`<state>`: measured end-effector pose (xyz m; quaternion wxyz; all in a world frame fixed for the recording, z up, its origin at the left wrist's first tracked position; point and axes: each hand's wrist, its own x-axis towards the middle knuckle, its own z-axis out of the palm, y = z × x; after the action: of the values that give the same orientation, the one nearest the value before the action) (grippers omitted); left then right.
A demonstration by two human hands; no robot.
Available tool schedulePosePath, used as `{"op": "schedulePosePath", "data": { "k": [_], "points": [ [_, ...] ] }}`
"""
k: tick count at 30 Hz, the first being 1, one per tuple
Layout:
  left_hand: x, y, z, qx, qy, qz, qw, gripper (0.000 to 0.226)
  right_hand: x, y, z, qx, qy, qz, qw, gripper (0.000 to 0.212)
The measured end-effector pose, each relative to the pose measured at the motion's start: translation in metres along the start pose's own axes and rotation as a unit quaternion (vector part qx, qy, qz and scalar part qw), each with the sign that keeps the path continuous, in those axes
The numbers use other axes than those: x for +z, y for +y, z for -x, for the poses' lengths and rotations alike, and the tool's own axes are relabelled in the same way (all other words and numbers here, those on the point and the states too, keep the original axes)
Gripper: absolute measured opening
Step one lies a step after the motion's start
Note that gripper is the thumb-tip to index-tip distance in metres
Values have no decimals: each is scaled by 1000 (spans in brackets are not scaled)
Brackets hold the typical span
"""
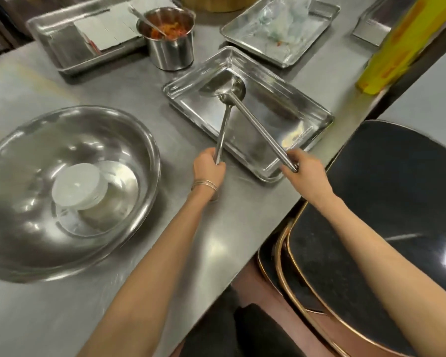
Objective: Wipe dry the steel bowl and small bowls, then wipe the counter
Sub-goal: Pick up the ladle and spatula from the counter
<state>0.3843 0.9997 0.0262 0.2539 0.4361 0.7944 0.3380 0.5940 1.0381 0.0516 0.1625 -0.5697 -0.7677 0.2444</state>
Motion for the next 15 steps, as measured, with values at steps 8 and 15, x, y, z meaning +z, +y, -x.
{"op": "schedulePosePath", "data": {
  "k": [8,15],
  "points": [
    [51,2,-85,-64,-4,-6,998,14,30,25,-101,38,-55,35,997,27],
    [72,16,-113,-51,1,-94,994,24,53,29,-137,32,-101,31,994,30]
  ]
}}
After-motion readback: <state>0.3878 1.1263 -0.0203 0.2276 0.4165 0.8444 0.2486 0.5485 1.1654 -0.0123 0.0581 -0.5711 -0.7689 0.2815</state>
